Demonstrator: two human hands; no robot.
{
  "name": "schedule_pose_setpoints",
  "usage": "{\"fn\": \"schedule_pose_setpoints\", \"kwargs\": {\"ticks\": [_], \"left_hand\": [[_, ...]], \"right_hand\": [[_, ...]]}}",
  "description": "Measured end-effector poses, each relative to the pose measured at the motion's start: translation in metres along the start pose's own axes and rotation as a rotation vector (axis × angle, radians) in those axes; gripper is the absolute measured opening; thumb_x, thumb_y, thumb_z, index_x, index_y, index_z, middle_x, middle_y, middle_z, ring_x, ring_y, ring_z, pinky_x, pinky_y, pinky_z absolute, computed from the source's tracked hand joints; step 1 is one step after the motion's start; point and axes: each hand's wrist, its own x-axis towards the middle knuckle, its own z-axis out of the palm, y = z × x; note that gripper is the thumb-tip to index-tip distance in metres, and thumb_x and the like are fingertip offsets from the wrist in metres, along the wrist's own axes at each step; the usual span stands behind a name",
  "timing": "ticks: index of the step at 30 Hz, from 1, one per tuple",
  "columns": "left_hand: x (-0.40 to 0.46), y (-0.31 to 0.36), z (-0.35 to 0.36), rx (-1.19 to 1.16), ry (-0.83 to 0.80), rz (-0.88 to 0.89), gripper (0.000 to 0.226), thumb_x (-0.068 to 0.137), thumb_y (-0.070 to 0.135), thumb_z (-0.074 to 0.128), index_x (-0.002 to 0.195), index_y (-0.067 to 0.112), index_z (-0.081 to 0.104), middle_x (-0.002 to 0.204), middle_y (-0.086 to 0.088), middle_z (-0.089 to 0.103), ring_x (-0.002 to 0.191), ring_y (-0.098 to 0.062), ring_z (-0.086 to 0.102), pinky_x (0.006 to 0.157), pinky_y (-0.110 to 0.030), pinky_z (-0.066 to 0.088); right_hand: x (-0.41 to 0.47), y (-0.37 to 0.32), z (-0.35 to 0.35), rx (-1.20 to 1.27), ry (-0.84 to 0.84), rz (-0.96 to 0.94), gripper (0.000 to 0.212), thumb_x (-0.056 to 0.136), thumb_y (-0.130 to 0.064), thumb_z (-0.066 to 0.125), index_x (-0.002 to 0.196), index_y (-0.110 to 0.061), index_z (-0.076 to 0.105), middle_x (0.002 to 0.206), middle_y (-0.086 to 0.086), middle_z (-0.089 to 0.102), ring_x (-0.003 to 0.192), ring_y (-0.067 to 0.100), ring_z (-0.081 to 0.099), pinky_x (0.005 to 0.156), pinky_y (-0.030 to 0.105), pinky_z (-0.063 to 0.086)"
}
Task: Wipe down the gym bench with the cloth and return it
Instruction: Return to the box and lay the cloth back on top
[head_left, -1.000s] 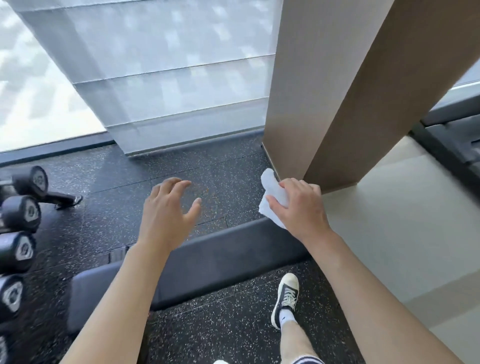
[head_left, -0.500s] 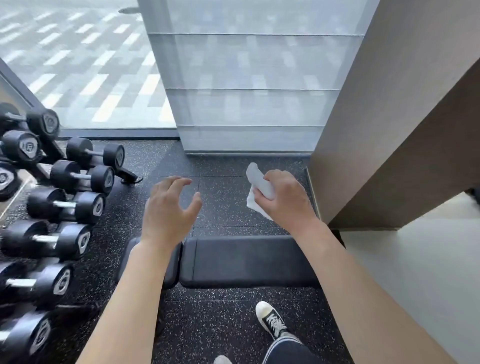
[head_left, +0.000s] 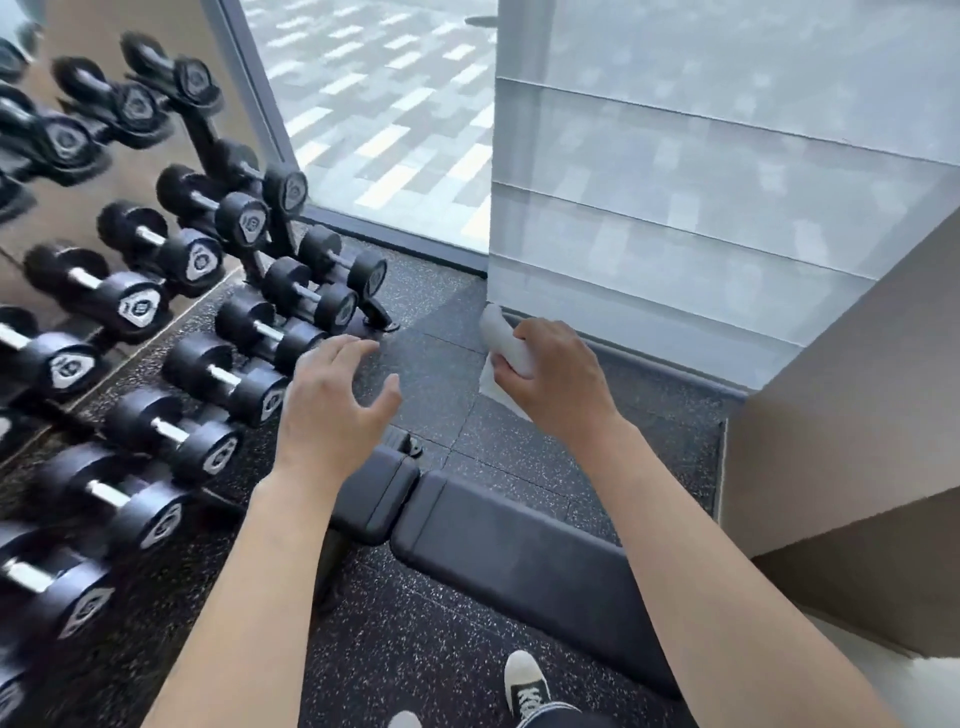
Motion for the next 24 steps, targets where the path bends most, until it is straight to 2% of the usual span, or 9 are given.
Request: {"fn": "schedule_pose_setpoints", "kwargs": {"ticks": [7,10,13,16,24], "left_hand": [[-0.042,-0.026,-0.042,0.174,0.168,-0.201,0.057,0.091,0.053,0.052,0.133,0.017,0.065,0.142,-0.005,0.06,0.134,-0.028,0.052,0.113,-0.053,0.043],[-0.069,-0.036,-0.065,0.248,0.242,-0.302,0.057,0.089,0.052,0.055,0.133,0.017,0.066,0.14,-0.006,0.061,0.132,-0.03,0.052,0.111,-0.054,0.045],[-0.101,-0.044,-0.087,0.329,0.284,-0.398,0.057,0.089,0.053,0.054,0.132,0.018,0.066,0.142,-0.005,0.06,0.133,-0.031,0.051,0.109,-0.057,0.045],[-0.137,-0.048,-0.112,0.379,0.328,-0.51,0.059,0.088,0.056,0.052,0.134,0.021,0.065,0.145,-0.002,0.058,0.137,-0.029,0.047,0.112,-0.056,0.043],[-0.24,-0.088,-0.189,0.48,0.422,-0.671,0.06,0.089,0.056,0.051,0.134,0.019,0.066,0.147,-0.003,0.058,0.139,-0.028,0.047,0.112,-0.055,0.042]], "right_hand": [[0.03,-0.046,0.03,0.12,-0.138,-0.215,0.026,0.093,-0.036,0.07,0.097,-0.012,0.062,0.086,-0.005,0.056,0.08,0.015,0.046,0.066,0.027,0.029],[0.036,-0.074,0.045,0.172,-0.206,-0.301,0.026,0.093,-0.037,0.069,0.098,-0.013,0.062,0.09,-0.003,0.061,0.084,0.015,0.049,0.072,0.028,0.033],[0.033,-0.107,0.061,0.234,-0.266,-0.379,0.026,0.093,-0.039,0.068,0.098,-0.015,0.061,0.092,-0.003,0.062,0.085,0.017,0.051,0.074,0.033,0.042],[0.022,-0.143,0.076,0.272,-0.316,-0.433,0.027,0.093,-0.042,0.067,0.098,-0.016,0.061,0.094,-0.006,0.062,0.089,0.017,0.053,0.075,0.035,0.045],[-0.033,-0.262,0.112,0.348,-0.416,-0.588,0.027,0.094,-0.042,0.065,0.096,-0.015,0.059,0.089,-0.007,0.059,0.086,0.014,0.047,0.076,0.027,0.035]]}}
